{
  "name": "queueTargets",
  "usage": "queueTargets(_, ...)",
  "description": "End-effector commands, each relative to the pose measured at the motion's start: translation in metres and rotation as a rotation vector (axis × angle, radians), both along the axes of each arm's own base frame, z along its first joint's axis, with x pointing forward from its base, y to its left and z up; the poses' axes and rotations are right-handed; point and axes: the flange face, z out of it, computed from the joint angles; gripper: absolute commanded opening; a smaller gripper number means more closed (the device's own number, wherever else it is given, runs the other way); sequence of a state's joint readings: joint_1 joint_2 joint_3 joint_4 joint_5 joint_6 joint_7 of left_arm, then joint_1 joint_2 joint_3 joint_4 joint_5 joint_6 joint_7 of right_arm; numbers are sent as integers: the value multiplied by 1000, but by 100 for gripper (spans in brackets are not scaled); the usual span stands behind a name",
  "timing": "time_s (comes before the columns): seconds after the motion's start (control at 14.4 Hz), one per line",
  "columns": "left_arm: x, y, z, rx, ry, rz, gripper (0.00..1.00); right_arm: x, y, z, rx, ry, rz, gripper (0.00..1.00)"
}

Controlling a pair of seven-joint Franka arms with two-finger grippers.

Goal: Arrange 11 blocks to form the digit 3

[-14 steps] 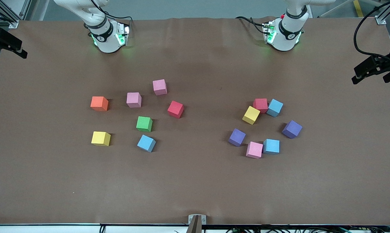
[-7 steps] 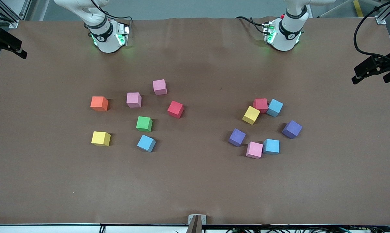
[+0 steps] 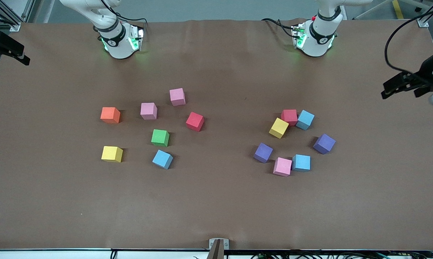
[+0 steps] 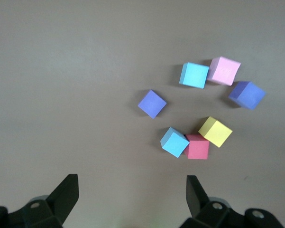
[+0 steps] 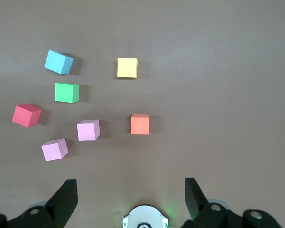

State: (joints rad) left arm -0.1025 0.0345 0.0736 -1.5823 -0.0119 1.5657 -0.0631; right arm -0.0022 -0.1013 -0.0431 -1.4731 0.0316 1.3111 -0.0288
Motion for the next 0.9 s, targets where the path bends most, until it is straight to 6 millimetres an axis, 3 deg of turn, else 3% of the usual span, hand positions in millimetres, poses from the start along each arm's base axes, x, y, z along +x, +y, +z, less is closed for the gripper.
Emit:
queueTargets(0.0,-1,2,-59,14,22,-76,100,0,-2,0,-8,4,-2,100)
queueTargets(0.28,-8,4,-156,12,-15,-224,100,4,-4,-3,-13,3,-8,100)
queueTargets(0.49,-12,1,-219,20,-25,-322,100,33,-15,-31,-45,3,11,100)
queueTargets(0.63,-11,0,-250,17,-17,-428,100,65,-16,-79,-54,78,20,100)
queueTargets(0.76,-5,-5,-277,19,-27,-497,100,84,-12,-110,-76,115,39,100)
queueTargets(0.83,-7,-4,-290,21,-37,-523,100,88,-5,-117,-112,117,45,100)
